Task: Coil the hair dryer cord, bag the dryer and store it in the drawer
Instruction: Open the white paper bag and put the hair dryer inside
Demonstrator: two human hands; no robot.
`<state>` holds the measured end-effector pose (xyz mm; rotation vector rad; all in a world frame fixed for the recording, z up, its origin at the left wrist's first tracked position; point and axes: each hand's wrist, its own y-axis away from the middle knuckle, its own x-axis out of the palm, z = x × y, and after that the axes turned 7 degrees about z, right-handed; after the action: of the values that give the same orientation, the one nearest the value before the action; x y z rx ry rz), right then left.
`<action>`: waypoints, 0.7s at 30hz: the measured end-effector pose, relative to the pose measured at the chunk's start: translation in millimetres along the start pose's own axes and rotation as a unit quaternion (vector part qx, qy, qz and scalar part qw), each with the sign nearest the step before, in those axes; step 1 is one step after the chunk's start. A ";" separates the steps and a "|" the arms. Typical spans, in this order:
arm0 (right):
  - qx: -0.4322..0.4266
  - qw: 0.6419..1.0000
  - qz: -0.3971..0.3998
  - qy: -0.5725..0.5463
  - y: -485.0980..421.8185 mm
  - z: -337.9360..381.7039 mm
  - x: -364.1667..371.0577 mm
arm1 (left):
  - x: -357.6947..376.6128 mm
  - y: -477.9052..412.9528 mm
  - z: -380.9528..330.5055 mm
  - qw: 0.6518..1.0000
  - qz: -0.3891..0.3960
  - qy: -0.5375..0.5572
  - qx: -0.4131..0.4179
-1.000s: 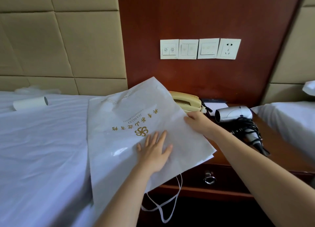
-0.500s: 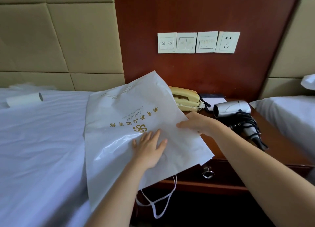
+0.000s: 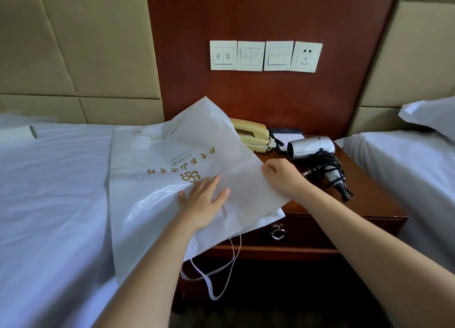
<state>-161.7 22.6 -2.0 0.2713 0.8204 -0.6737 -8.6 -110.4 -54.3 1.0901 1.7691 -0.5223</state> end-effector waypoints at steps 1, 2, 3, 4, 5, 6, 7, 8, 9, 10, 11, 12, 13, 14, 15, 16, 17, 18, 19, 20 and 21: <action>-0.001 1.000 0.009 0.008 4.1 0.0 -1.4 | 0.7 1.2 0.1 1.000 0.003 0.013 0.015; 0.005 1.000 0.030 0.002 9.2 -0.8 -3.1 | 1.7 1.8 0.9 0.999 0.007 0.020 0.026; 0.017 0.998 0.060 -0.014 16.4 -1.3 -5.1 | 2.6 3.1 1.6 0.999 0.009 0.021 0.033; 0.037 0.994 0.095 -0.042 24.9 -2.2 -7.0 | 3.3 4.4 2.3 0.999 0.009 0.019 0.038; 0.062 0.986 0.131 -0.080 33.5 -3.9 -8.4 | 3.7 6.0 2.7 0.999 0.007 0.017 0.044; 0.080 0.977 0.160 -0.117 42.2 -5.8 -9.3 | 3.5 8.4 2.2 0.999 0.004 0.014 0.050; 0.090 0.970 0.174 -0.145 49.6 -8.3 -9.9 | 2.9 11.5 0.9 0.998 0.003 0.009 0.059; 0.093 0.965 0.172 -0.173 55.6 -10.7 -10.5 | 2.2 14.8 -0.7 0.998 0.003 0.002 0.070; 0.091 0.960 0.161 -0.209 59.8 -13.6 -10.7 | 1.2 18.5 -2.8 0.997 0.006 -0.006 0.082; 0.092 0.952 0.145 -0.253 62.8 -15.8 -10.6 | 0.1 22.6 -6.0 0.995 0.010 -0.014 0.095; 0.094 0.941 0.127 -0.299 64.5 -19.0 -10.1 | -1.2 27.5 -9.6 0.994 0.015 -0.022 0.109; 0.099 0.927 0.110 -0.345 65.4 -20.2 -9.7 | -2.5 32.1 -12.8 0.992 0.018 -0.028 0.123; 0.107 0.910 0.094 -0.390 64.5 -21.0 -9.1 | -4.6 37.8 -16.0 0.990 0.022 -0.033 0.137; 0.117 0.891 0.078 -0.432 63.5 -21.1 -8.8 | -6.1 43.8 -18.6 0.988 0.027 -0.035 0.149; 0.123 0.872 0.063 -0.469 61.2 -21.3 -8.7 | -7.5 50.1 -20.8 0.986 0.031 -0.031 0.161; 0.126 0.858 0.049 -0.496 58.5 -20.7 -8.8 | -9.1 56.7 -22.7 0.984 0.033 -0.023 0.172; 0.126 0.847 0.036 -0.514 55.7 -19.6 -9.0 | -10.7 63.4 -24.2 0.983 0.033 -0.013 0.180; 0.125 0.840 0.025 -0.527 53.7 -17.9 -9.3 | -12.2 68.4 -25.2 0.982 0.034 -0.008 0.185; 0.125 0.833 0.011 -0.539 51.6 -16.7 -9.7 | -13.4 73.0 -25.8 0.982 0.036 -0.010 0.187; 0.127 0.825 -0.003 -0.551 50.0 -15.8 -10.5 | -14.2 76.5 -25.7 0.981 0.039 -0.013 0.190; 0.131 0.815 -0.017 -0.563 48.2 -15.8 -12.1 | -15.5 79.9 -25.4 0.980 0.042 -0.014 0.194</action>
<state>-145.7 72.2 -4.9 0.0624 -0.4208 -0.8295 48.9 -57.8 -19.8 1.4116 1.6262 -0.8492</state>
